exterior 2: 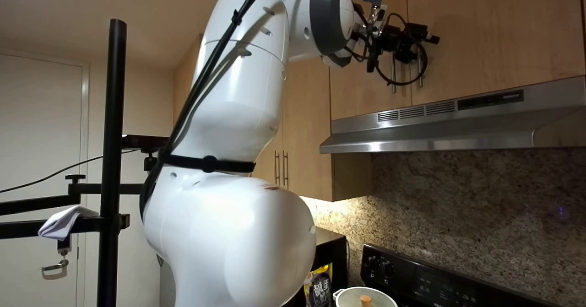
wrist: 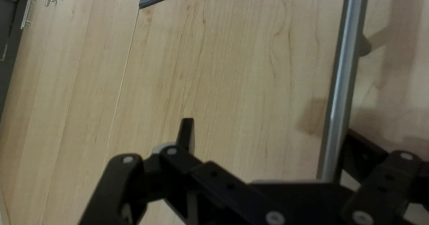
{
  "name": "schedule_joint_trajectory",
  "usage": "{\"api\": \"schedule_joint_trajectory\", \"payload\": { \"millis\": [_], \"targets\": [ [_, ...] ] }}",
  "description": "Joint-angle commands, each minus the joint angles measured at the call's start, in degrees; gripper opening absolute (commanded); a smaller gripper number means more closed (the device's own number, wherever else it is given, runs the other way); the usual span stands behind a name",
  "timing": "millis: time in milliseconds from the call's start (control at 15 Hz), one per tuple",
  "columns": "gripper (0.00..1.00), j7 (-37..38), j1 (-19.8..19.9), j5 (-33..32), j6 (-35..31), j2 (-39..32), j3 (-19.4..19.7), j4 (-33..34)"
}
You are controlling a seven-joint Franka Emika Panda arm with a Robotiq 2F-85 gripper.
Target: Open the right door of the cabinet
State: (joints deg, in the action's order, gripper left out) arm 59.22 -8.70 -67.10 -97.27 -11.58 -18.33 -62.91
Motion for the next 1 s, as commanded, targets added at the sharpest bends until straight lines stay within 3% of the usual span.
{"api": "schedule_joint_trajectory", "payload": {
  "millis": [0, 400, 467, 933],
  "targets": [
    [1.00, -2.76, 2.13, 5.22, -4.46, -0.65, -0.13, -0.43],
    [1.00, -1.36, 0.34, 1.74, 1.57, -1.06, 0.47, 0.15],
    [1.00, -2.00, 3.85, 5.03, -0.81, 7.10, 1.41, -8.52],
    [1.00, -2.57, 4.75, 8.59, -4.93, 17.77, 2.64, -19.70]
  ]
}}
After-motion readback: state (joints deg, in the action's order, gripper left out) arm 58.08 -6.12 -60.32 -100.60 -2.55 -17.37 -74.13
